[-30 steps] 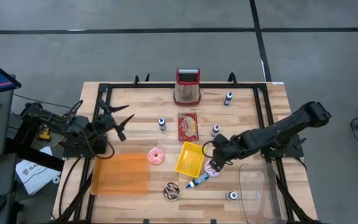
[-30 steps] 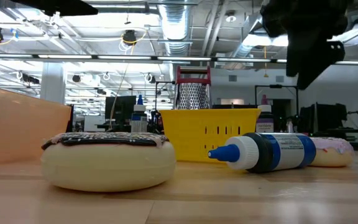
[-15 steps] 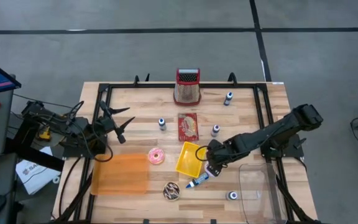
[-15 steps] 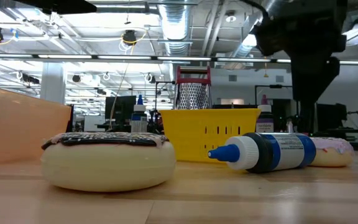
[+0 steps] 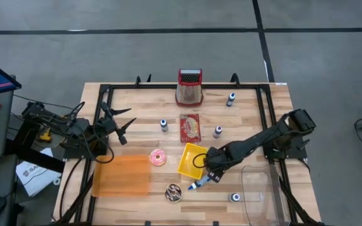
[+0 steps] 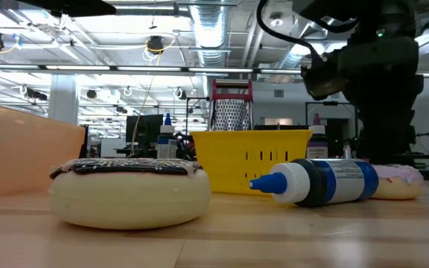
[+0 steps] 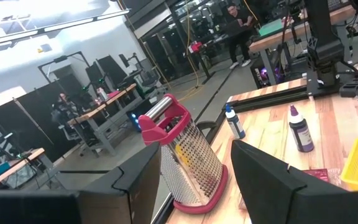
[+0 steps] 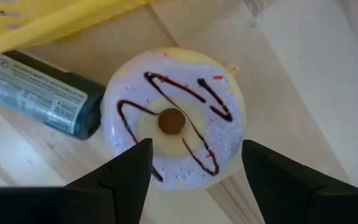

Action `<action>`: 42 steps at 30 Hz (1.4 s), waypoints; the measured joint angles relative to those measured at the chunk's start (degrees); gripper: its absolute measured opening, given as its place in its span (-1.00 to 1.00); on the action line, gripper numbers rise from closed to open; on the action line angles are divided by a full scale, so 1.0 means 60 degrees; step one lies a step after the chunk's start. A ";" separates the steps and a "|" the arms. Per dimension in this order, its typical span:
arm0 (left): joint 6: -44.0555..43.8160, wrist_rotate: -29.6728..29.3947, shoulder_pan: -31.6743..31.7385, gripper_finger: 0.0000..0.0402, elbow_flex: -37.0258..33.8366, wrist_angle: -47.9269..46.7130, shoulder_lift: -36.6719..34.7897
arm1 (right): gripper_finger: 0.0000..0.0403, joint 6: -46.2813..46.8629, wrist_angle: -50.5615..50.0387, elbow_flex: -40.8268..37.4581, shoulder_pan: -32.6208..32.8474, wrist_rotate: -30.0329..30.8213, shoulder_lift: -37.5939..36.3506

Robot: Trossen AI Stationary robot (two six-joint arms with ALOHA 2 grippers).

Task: Pick & Place Food Item
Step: Put the violet donut into the yellow basket

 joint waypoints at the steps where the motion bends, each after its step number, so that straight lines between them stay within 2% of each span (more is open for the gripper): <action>1: 0.0000 0.0000 0.0000 -0.05 -0.0004 0.0001 0.0000 | 0.19 0.0000 -0.0022 0.0000 -0.0011 0.0043 0.0016; 7: -0.0007 0.0346 0.0000 -0.05 0.0000 0.0082 0.0000 | 0.19 0.0022 -0.0017 0.0000 -0.0018 0.0727 0.0005; 29: -0.0025 0.0433 0.0000 -0.05 0.0000 0.0164 0.0000 | 0.19 0.0280 0.0020 0.0000 0.0190 0.0767 0.0005; 38: -0.0032 0.0441 0.0000 -0.05 0.0000 0.0215 0.0073 | 0.19 -0.0154 0.0180 0.0009 0.0055 0.0456 0.0901; 42: -0.0030 0.0520 0.0000 -0.05 0.0000 0.0233 0.0173 | 0.19 -0.0185 0.0158 0.0022 0.0055 0.0461 0.0897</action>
